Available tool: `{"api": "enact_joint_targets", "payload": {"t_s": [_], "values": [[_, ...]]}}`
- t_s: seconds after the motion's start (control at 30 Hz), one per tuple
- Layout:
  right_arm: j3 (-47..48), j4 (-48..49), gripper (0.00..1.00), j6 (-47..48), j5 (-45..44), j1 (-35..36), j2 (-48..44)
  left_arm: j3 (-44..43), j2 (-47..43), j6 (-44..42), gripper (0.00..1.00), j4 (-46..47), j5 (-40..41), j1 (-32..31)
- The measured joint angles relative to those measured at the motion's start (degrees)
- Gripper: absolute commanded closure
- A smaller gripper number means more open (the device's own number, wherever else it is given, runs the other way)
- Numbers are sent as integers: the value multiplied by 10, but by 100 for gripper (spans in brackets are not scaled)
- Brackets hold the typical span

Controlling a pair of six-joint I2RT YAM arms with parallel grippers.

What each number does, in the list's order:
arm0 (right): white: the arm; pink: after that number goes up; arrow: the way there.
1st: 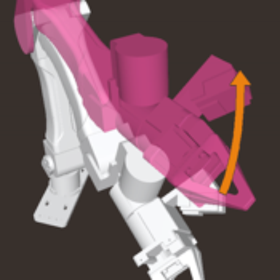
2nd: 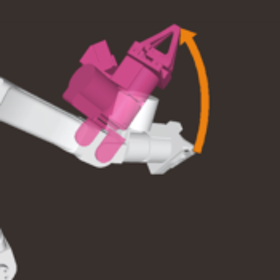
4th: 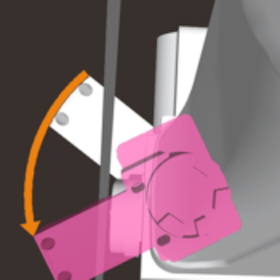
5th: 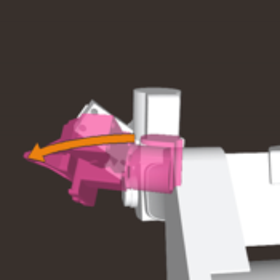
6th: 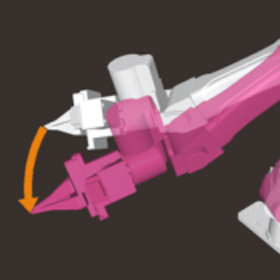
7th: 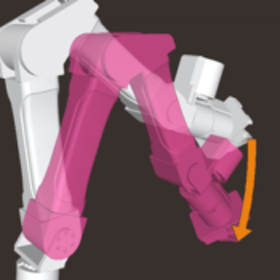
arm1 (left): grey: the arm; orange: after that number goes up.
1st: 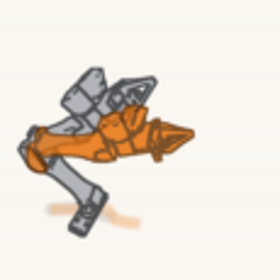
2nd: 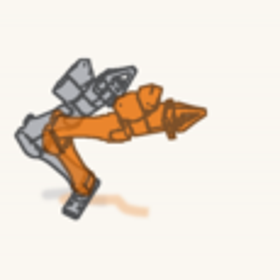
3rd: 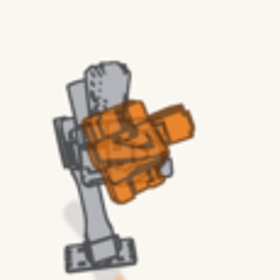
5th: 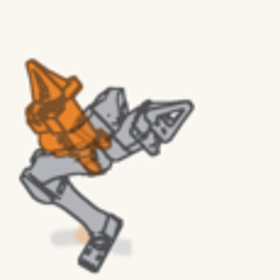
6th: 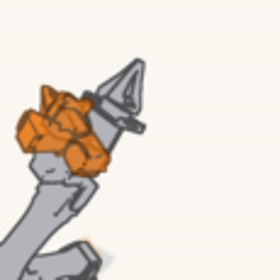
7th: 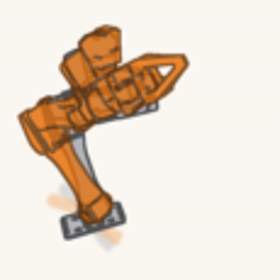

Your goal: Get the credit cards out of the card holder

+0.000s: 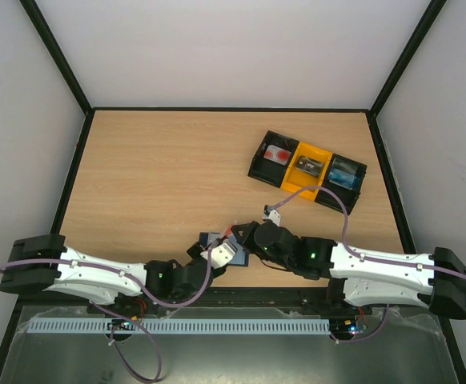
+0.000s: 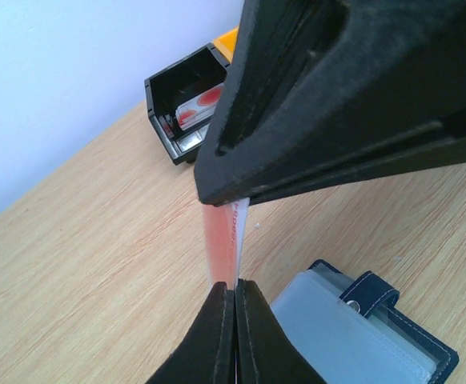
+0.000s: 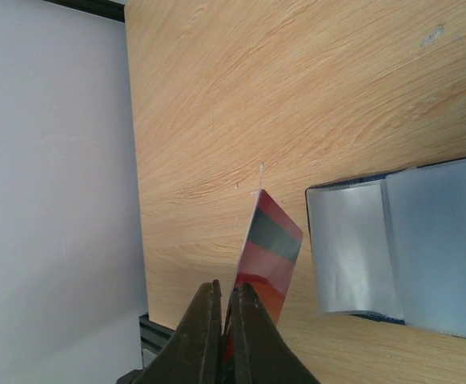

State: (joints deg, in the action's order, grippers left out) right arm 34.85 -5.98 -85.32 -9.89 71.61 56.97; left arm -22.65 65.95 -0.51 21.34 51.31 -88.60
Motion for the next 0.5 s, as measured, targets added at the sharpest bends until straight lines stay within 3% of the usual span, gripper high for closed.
{"api": "enact_joint_targets", "payload": {"t_s": [0.33,0.5], "values": [[-1,3,88,-2,9,0,8,7,0,-26,97,5,4,-3],[-1,3,97,-2,9,0,8,8,0,-34,97,6,12,-7]]}}
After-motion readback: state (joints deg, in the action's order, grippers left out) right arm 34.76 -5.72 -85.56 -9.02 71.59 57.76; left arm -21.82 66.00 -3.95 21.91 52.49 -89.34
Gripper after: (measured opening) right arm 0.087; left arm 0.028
